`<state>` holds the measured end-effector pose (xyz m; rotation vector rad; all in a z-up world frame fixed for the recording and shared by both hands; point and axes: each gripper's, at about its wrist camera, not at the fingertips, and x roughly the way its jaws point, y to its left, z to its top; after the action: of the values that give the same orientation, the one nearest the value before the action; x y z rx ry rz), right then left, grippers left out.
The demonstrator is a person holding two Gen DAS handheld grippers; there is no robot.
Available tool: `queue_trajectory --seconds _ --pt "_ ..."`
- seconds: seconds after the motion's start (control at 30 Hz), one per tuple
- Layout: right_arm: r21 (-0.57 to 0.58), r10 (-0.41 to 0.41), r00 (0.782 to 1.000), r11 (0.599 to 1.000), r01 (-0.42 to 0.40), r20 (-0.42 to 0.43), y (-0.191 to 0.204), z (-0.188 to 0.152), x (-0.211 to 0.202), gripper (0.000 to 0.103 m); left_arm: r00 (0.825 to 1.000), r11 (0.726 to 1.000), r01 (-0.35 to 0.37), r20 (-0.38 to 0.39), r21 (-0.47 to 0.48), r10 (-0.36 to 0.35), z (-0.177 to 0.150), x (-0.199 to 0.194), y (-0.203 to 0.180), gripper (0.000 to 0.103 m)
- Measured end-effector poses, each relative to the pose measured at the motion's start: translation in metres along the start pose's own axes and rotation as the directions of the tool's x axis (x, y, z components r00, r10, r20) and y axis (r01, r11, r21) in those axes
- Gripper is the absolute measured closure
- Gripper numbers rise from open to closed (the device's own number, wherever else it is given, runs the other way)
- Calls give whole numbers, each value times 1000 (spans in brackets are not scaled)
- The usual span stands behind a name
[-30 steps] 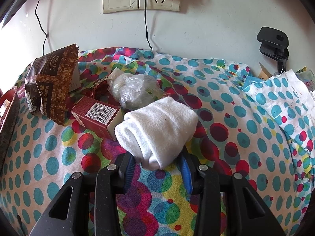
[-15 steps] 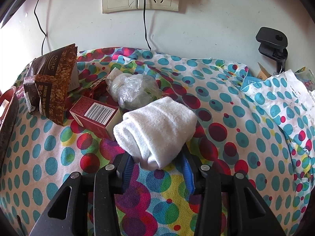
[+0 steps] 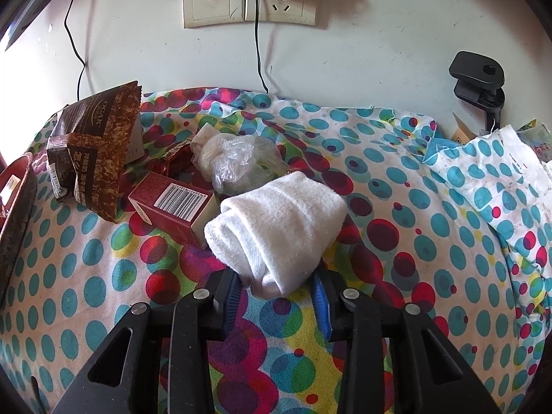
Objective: Organize objects
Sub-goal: 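Withdraw the left gripper from the red tray, then carry the rolled white towel in the right gripper over the red tray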
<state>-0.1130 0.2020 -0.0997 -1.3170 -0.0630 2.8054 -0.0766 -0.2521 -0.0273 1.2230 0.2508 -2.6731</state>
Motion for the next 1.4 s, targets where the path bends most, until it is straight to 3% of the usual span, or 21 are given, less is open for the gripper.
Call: queue_trajectory --seconds 0.17,0.37,0.53,0.83,0.97,1.4 --pt "14 -18 1000 1000 18 6 -1 -2 -6 69 998 997 55 -18 53 -54 -4 2 -25 30" --pt "23 -28 1000 999 27 10 -6 0 -6 69 999 989 23 20 144 -26 -3 -18 -46 30" --pt "26 -41 999 999 41 1 -16 7 7 69 998 988 38 35 152 -43 4 -38 -48 30" --pt "19 -66 998 998 66 -3 -20 11 15 69 999 991 1 48 135 -8 10 -59 -40 30" --pt "33 -51 999 998 51 11 -24 11 13 69 997 994 47 50 102 -53 14 -70 -35 30" --pt "19 -59 998 998 59 17 -23 10 14 69 1000 994 17 10 112 -18 12 -70 -29 30"
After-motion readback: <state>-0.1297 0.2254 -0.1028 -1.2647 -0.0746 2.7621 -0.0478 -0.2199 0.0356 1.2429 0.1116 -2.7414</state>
